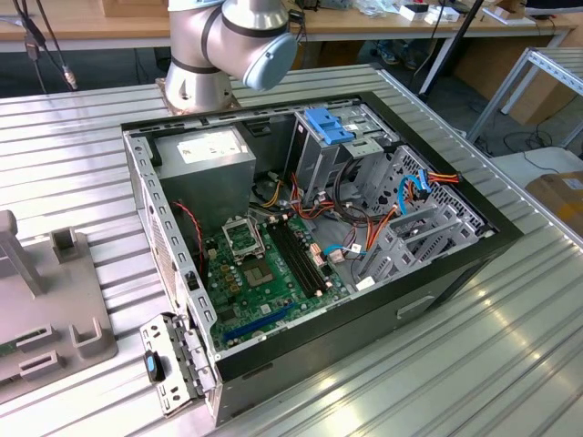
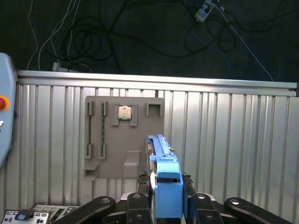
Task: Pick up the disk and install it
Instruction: 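Pick up the disk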
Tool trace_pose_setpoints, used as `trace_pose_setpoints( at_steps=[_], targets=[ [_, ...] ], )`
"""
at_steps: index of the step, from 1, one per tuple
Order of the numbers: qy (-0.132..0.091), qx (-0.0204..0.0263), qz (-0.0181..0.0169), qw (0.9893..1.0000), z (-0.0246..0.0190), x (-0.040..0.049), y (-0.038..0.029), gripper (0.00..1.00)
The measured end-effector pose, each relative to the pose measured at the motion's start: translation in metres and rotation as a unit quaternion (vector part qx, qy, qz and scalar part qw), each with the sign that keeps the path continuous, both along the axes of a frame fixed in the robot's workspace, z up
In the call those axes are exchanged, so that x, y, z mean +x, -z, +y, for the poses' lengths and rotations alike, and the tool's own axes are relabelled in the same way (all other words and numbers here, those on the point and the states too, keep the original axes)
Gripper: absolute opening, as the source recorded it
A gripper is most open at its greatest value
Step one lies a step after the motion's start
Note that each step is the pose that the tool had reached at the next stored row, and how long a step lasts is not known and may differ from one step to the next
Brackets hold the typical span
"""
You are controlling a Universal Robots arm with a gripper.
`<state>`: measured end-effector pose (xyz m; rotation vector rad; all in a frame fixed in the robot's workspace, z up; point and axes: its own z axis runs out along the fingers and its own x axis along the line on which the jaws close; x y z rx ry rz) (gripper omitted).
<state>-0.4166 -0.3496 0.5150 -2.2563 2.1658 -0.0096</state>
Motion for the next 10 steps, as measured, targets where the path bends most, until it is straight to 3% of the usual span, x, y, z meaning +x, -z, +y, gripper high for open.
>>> trace_pose_setpoints(
  at_steps=[10],
  targets=[
    [0.0,0.0,0.0,1.0,0.0,0.0251,0.0,0.36]
  ],
)
